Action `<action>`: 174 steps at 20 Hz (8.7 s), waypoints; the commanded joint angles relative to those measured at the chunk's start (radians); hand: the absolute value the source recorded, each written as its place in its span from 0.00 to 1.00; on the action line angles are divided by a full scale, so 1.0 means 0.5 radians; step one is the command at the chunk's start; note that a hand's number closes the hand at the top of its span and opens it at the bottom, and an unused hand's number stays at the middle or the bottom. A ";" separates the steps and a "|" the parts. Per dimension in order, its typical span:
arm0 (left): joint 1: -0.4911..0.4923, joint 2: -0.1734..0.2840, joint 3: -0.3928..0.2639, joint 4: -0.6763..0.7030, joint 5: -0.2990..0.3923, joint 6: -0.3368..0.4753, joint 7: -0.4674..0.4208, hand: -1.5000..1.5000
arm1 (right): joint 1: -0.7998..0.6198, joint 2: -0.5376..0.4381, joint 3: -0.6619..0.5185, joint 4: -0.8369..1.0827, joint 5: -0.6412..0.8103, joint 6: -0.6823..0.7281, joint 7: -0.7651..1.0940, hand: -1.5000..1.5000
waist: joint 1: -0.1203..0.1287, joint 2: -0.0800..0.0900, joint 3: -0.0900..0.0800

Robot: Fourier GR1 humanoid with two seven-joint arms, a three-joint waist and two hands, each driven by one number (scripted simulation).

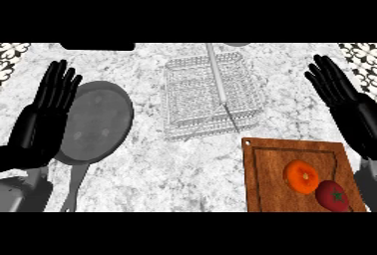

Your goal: Pick the squash from the cutting board and place it in the tiered basket

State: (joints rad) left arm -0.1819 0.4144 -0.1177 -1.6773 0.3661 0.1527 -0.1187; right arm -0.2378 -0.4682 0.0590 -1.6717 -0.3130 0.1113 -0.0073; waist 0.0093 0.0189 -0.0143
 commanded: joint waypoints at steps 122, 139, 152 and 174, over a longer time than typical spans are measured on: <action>0.105 -0.708 0.083 0.187 -1.016 0.027 0.363 0.50 | 0.509 0.284 -0.242 -0.342 2.615 1.252 -0.121 0.00 | -0.015 -0.038 0.028; 0.120 -0.827 -0.021 0.201 -1.143 0.116 0.345 0.50 | 0.601 0.442 -0.134 0.011 2.778 0.839 -0.273 0.00 | -0.020 -0.038 0.029; 0.058 -0.740 0.126 0.216 -1.027 -0.028 0.346 0.50 | 0.587 0.460 -0.103 0.263 2.973 0.191 -0.492 1.00 | -0.014 -0.037 0.030; 0.079 -0.787 0.044 0.254 -1.109 0.011 0.306 0.50 | 0.020 0.935 1.616 -0.032 3.351 0.671 2.201 1.00 | 0.061 -0.041 0.027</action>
State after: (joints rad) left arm -0.1597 0.0195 -0.0852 -1.5409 -0.1754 0.1552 0.0390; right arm -0.1357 -0.0083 0.7441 -1.6560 1.4199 0.4324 0.8481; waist 0.0379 -0.0012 -0.0026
